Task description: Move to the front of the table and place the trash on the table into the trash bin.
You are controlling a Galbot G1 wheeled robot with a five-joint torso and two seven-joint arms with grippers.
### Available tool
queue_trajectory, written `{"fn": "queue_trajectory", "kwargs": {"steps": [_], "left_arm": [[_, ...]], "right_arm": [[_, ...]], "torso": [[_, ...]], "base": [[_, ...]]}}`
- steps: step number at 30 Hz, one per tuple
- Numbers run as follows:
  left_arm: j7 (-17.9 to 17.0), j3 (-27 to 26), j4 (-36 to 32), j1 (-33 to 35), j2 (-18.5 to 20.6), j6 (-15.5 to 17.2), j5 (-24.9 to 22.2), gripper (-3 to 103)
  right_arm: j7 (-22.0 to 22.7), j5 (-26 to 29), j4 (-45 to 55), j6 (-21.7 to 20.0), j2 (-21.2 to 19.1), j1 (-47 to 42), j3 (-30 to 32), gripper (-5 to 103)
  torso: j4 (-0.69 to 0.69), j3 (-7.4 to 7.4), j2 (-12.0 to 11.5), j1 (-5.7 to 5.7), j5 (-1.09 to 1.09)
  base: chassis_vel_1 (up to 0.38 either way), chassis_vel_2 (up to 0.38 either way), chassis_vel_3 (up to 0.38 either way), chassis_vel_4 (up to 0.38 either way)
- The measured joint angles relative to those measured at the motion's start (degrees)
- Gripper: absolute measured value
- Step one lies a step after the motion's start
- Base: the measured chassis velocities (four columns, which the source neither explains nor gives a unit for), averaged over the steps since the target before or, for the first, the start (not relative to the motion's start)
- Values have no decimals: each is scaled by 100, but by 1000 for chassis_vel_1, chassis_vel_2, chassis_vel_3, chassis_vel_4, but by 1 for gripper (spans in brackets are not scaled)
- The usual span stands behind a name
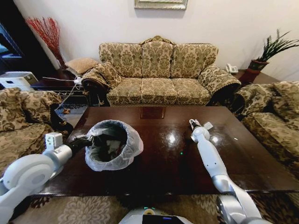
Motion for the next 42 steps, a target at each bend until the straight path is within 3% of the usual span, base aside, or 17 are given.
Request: {"fn": "queue_trajectory", "kwargs": {"steps": [12, 20, 31, 42], "left_arm": [[0, -3, -52, 32, -77, 5, 3, 2], [1, -15, -68, 41, -106, 10, 9, 2], [12, 22, -73, 47, -155, -1, 54, 2], [16, 42, -86, 61, -192, -50, 91, 2]], "right_arm": [[-25, 539, 47, -113, -56, -75, 118, 100], [26, 599, -17, -150, -64, -29, 102, 100], [166, 1307, -435, -306, -125, 146, 225, 101], [198, 1478, -684, -319, -160, 279, 250, 73]], "torso": [[0, -1, 0, -1, -3], [0, -1, 0, -1, -3], [-1, -1, 0, -1, -8], [-2, -2, 1, -2, -3]], "base": [[0, 0, 0, 0], [-34, 32, 37, -25], [-18, 14, 18, -21], [0, 0, 0, 0]]}}
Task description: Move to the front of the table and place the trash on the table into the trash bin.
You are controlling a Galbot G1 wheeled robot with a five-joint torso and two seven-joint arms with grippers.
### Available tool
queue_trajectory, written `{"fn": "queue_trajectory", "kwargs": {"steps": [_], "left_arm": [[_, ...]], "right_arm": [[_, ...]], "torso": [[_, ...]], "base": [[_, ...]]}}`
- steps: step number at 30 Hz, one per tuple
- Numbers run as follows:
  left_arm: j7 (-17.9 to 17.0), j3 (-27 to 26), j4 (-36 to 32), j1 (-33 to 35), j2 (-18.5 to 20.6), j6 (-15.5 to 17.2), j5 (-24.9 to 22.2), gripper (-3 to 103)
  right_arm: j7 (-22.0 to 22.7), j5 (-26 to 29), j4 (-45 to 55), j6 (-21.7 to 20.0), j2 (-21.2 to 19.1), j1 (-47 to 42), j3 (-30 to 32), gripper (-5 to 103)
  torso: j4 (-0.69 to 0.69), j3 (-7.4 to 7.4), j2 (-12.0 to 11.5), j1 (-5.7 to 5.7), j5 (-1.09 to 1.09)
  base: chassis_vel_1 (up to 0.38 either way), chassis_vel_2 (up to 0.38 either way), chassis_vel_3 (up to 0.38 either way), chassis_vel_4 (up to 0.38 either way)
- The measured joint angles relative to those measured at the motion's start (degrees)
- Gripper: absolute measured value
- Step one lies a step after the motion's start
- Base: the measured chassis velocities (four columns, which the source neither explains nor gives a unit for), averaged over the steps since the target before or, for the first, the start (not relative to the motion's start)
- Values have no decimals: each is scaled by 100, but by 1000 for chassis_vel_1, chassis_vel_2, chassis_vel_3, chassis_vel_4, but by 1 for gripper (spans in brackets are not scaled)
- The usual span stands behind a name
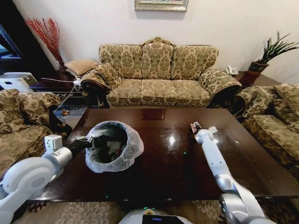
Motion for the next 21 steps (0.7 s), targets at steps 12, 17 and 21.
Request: {"fn": "queue_trajectory", "kwargs": {"steps": [12, 17, 21], "left_arm": [[15, 19, -8, -1, -84, -15, 28, 2], [20, -12, -40, 33, -95, -16, 32, 2], [19, -64, -59, 61, -82, -16, 24, 2]], "right_arm": [[176, -219, -26, -119, 27, 3, -119, 40], [163, -343, 98, -121, 12, -82, -134, 29], [-2, -1078, 598, -40, -26, -378, -138, 18]], "torso": [[-1, 1, 0, 1, -1], [6, 2, 0, 2, 5], [7, 5, -2, 4, 9]], "base": [[0, 0, 0, 0], [0, 0, 0, 0], [0, 0, 0, 0]]}}
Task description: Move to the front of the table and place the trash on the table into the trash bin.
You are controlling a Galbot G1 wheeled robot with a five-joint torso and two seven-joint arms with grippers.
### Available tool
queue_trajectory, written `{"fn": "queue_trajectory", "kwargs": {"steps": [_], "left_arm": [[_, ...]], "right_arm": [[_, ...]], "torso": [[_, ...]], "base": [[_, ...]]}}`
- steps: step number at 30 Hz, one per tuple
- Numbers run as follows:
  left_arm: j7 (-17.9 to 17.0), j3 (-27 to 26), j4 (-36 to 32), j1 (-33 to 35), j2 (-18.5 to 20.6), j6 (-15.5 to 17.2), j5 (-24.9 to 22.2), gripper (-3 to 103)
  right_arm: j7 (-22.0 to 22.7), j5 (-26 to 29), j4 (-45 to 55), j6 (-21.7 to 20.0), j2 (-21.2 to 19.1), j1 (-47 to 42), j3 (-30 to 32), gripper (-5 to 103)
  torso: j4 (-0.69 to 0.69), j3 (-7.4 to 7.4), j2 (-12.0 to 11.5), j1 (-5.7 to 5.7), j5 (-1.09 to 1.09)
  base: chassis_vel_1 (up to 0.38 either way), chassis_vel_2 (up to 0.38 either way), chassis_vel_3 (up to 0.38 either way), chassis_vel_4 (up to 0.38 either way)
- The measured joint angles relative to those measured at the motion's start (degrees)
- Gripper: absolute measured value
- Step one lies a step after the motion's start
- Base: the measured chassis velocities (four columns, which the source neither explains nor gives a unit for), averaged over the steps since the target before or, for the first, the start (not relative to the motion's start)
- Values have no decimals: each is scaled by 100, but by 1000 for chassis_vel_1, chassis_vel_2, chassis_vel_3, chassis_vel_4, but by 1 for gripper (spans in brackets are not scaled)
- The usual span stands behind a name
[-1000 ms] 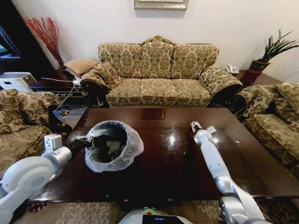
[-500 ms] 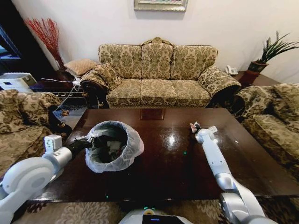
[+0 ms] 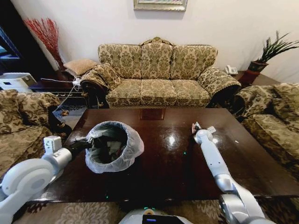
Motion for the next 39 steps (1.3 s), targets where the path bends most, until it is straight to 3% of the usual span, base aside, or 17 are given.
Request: {"fn": "queue_trajectory", "kwargs": {"steps": [5, 8, 10, 12, 14, 17, 18, 21, 22, 25, 31, 32, 34, 39], "left_arm": [[-14, -13, -15, 6, 20, 0, -20, 2], [-85, -61, -50, 21, 63, 18, -137, 2], [-116, -74, -65, 22, 79, 34, -194, 2], [-187, -136, -117, 30, 134, 81, -341, 2], [-226, -169, -156, 37, 159, 105, -411, 2], [-289, -261, -339, 90, 211, 198, -574, 2], [-289, -261, -339, 90, 211, 198, -574, 2], [-303, -282, -512, 156, 187, 278, -623, 2], [-303, -282, -512, 156, 187, 278, -623, 2], [-306, -282, -605, 167, 159, 303, -625, 2], [-308, -298, -619, 136, 131, 305, -627, 2], [-307, -298, -619, 122, 115, 305, -627, 2], [-307, -295, -619, 117, 104, 304, -628, 2], [-309, -290, -619, 129, 50, 305, -627, 2]], "right_arm": [[-122, -354, 1084, -20, -66, -408, 68, 9], [-564, -468, 2970, -98, -172, -1095, -63, 1], [-686, -468, 3438, -135, -201, -1244, -159, 1], [-1070, -422, 4753, -280, -271, -1592, -539, 1], [-1219, -394, 5286, -338, -293, -1689, -752, 1], [-1500, -353, 6606, -475, -281, -1704, -1732, 1], [-1500, -353, 6606, -475, -281, -1704, -1732, 1], [-1593, -358, 7189, -586, -266, -1521, -2819, 1], [-1593, -358, 7189, -586, -266, -1521, -2819, 1], [-1791, -769, 7223, -726, -313, -1476, -3562, 1], [-1889, -1650, 7067, -869, -422, -1606, -4009, -1], [-1915, -1839, 7010, -873, -446, -1612, -4050, 4], [-1921, -1929, 6973, -874, -459, -1612, -4063, 4], [-1903, -2119, 6904, -949, -484, -1571, -4048, 25]], "torso": [[-6, -1, 0, 0, -9], [-7, -3, 0, -1, -9], [-5, -3, 0, -1, -10], [-6, -4, 0, -2, -10], [-6, -4, 1, -2, -12], [-5, -5, 1, -3, -11], [-5, -5, 1, -3, -11], [-5, -5, 1, -3, -10], [-5, -5, 1, -3, -10], [-5, -5, 1, -3, -9], [-6, -4, 1, -3, -9], [-6, -4, 1, -3, -8], [-6, -4, 1, -3, -9], [-5, -4, 1, -2, -9]], "base": [[0, 0, 0, 0], [0, 0, 0, 0], [0, 0, 0, 0], [0, 0, 0, 0], [0, 0, 0, 0], [0, 0, 0, 0], [0, 0, 0, 0], [0, 0, 0, 0], [0, 0, 0, 0], [0, 0, 0, 0], [0, 0, 0, 0], [0, 0, 0, 0], [0, 0, 0, 0], [0, 0, 0, 0]]}}
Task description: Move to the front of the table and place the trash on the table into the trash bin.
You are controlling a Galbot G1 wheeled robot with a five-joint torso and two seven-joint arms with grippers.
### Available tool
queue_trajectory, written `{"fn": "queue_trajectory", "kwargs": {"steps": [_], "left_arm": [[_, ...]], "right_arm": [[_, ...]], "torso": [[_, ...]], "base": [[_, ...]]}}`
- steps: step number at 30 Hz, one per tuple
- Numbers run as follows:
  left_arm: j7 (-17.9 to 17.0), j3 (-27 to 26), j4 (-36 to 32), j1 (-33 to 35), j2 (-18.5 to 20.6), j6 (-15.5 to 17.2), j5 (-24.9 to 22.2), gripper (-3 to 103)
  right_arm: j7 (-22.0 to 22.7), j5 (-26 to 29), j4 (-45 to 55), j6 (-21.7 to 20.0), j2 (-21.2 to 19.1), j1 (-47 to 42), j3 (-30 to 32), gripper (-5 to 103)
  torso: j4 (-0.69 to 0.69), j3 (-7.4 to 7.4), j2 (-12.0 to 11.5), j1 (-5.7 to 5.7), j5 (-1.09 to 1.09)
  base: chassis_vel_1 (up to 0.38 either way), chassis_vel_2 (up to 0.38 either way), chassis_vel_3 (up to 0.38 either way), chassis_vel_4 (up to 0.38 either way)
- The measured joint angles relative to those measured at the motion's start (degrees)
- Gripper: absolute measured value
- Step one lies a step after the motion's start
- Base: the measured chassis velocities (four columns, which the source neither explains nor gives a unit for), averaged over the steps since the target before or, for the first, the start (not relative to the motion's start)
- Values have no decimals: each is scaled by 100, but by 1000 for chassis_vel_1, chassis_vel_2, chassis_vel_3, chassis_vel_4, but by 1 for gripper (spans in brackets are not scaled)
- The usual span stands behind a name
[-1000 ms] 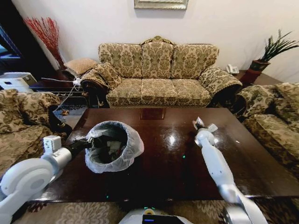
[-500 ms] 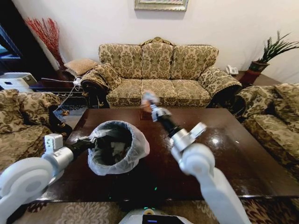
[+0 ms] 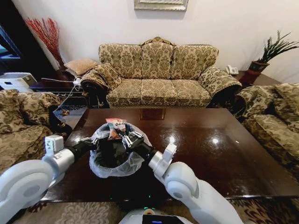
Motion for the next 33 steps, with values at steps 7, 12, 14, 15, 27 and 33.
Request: {"fn": "queue_trajectory", "kwargs": {"steps": [7, 12, 14, 15, 27, 33], "left_arm": [[8, 10, 2, 6, -5, 0, 0, 2], [9, 9, 3, 28, -30, -1, 1, 2], [-1, -41, 4, 71, -68, 24, -4, 2], [-1, -41, 4, 71, -68, 24, -4, 2], [-287, -1690, 130, 963, -1275, 48, -73, 2], [-182, -2526, 289, 1327, -2153, -131, -71, 2]], "right_arm": [[-21, 3, 32, -3, -48, 27, 10, 51], [-60, 53, 67, 69, -52, 53, 24, 62], [-137, 148, 146, 311, -45, 17, 102, 73], [-137, 148, 146, 311, -45, 17, 102, 73], [229, -742, 496, 1146, -7, -1062, 1817, 100], [160, -944, 437, 1503, 77, -1399, 2317, 100]], "torso": [[0, 0, 0, 0, 0], [0, 0, 0, 0, 0], [0, 0, 0, 0, 0], [0, 0, 0, 0, 0], [-1, -1, 0, 0, -2], [0, 0, 0, 2, 2]], "base": [[0, 0, 0, 0], [0, 0, 0, 0], [0, 0, 0, 0], [0, 0, 0, 0], [0, 0, 0, 0], [23, -18, -15, 33]]}}
